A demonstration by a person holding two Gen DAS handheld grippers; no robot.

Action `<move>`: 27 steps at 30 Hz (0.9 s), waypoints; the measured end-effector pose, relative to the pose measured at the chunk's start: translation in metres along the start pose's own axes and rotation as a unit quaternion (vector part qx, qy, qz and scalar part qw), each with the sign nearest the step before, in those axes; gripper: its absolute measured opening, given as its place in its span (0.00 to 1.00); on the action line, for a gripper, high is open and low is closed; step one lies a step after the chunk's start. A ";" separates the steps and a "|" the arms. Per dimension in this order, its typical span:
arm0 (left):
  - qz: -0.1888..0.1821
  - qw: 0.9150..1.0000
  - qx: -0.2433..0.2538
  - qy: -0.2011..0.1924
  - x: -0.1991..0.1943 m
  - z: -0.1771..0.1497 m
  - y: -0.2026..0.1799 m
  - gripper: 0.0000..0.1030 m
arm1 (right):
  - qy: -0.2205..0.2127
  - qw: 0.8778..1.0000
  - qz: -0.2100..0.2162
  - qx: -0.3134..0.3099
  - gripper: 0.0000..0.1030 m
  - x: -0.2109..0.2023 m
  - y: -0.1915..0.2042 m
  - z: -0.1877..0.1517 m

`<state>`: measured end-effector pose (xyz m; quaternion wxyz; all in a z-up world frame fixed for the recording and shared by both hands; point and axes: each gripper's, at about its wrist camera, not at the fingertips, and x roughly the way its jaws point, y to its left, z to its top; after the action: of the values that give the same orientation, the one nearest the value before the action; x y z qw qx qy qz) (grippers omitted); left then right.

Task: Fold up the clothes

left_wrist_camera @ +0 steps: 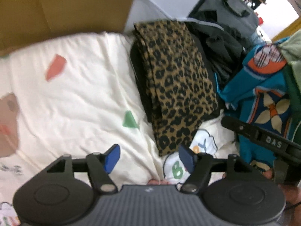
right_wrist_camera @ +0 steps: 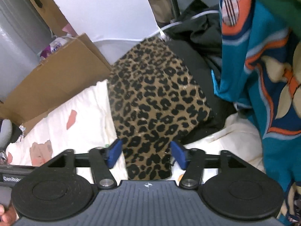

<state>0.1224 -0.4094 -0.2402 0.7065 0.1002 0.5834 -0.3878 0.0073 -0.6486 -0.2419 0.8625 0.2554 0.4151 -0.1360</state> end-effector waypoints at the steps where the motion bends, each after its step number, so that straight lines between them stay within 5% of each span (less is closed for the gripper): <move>1: 0.005 1.000 -0.003 -0.007 -0.010 0.003 0.001 0.74 | -0.002 1.000 -0.001 -0.003 0.73 -0.006 0.004 0.003; 5: 0.024 0.999 -0.015 -0.035 -0.052 0.012 0.007 0.74 | -0.008 1.000 0.001 -0.002 0.85 -0.029 0.012 0.019; 12: 0.055 0.996 -0.032 -0.056 -0.117 0.023 0.015 0.75 | -0.011 1.000 0.002 -0.002 0.92 -0.069 0.025 0.046; 27: 0.084 0.994 -0.033 -0.067 -0.227 0.009 0.020 0.82 | 0.045 0.997 0.010 -0.060 0.94 -0.130 0.062 0.081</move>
<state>0.1382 -0.3028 -0.0388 0.7769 0.0995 0.5367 -0.3139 0.0077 -0.6388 -0.0769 0.8580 0.2131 0.4585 -0.0904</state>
